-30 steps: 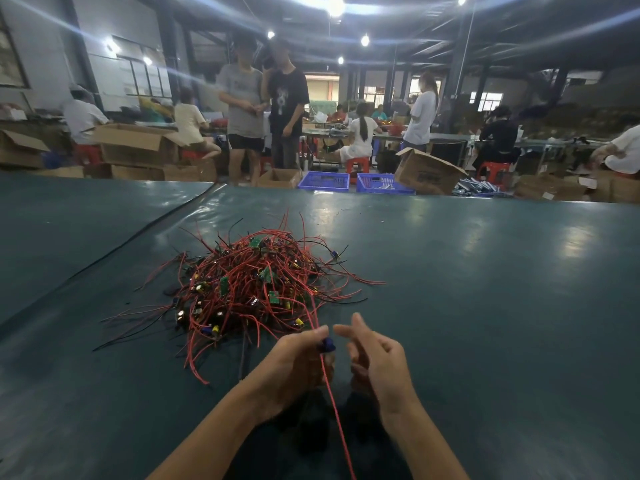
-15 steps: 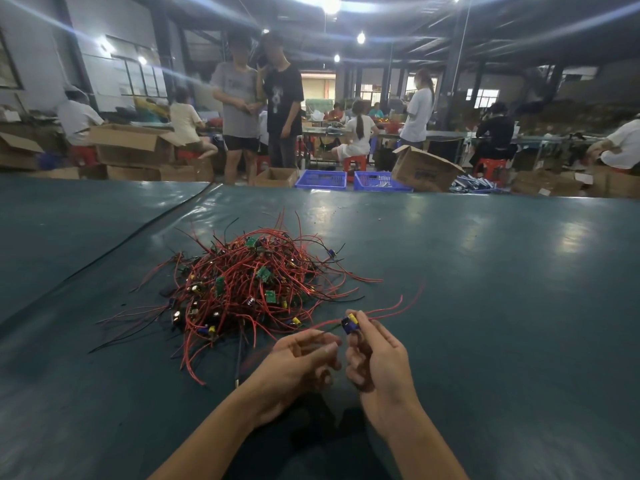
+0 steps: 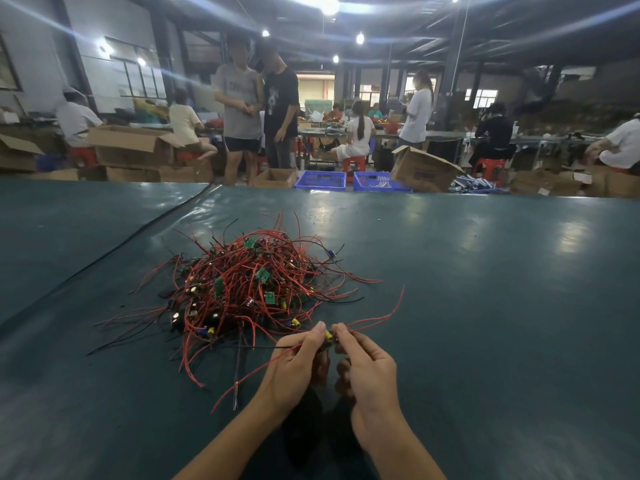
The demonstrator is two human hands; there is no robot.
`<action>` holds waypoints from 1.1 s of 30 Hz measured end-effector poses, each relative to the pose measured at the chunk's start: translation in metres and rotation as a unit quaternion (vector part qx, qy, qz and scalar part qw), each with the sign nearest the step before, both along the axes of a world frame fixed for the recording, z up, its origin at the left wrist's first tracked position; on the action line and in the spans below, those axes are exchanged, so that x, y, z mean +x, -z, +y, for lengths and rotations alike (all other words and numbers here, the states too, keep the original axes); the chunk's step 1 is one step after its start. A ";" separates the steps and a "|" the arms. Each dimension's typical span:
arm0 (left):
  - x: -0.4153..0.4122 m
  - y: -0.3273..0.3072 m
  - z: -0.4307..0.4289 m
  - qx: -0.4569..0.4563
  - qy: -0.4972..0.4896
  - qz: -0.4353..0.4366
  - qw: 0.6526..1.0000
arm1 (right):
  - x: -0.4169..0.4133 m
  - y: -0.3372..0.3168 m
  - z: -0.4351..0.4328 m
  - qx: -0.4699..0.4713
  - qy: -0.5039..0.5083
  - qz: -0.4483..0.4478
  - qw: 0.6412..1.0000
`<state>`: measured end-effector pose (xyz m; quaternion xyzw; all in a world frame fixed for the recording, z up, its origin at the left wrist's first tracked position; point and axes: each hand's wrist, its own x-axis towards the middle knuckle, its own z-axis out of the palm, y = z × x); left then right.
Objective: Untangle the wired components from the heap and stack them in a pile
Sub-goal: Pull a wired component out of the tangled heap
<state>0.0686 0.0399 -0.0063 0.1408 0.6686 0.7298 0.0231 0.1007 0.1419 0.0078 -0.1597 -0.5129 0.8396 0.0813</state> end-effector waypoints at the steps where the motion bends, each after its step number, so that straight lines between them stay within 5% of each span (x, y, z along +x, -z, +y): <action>1: 0.001 0.000 0.001 -0.003 -0.003 0.003 1.000 | 0.000 0.001 -0.001 0.002 0.002 -0.003 1.000; 7: -0.001 -0.002 -0.004 -0.008 0.017 0.022 1.000 | 0.002 0.002 -0.007 0.015 -0.026 -0.019 0.999; 19: -0.006 0.016 -0.012 -0.208 0.001 0.188 0.960 | -0.004 0.006 0.013 0.184 -0.028 -0.102 0.977; 29: -0.004 0.002 -0.008 -0.123 0.050 0.107 0.985 | -0.016 0.001 0.038 0.039 0.052 -0.060 0.996; 33: -0.004 -0.001 -0.007 -0.096 0.070 0.088 0.989 | -0.014 0.004 0.042 0.165 0.104 0.019 0.981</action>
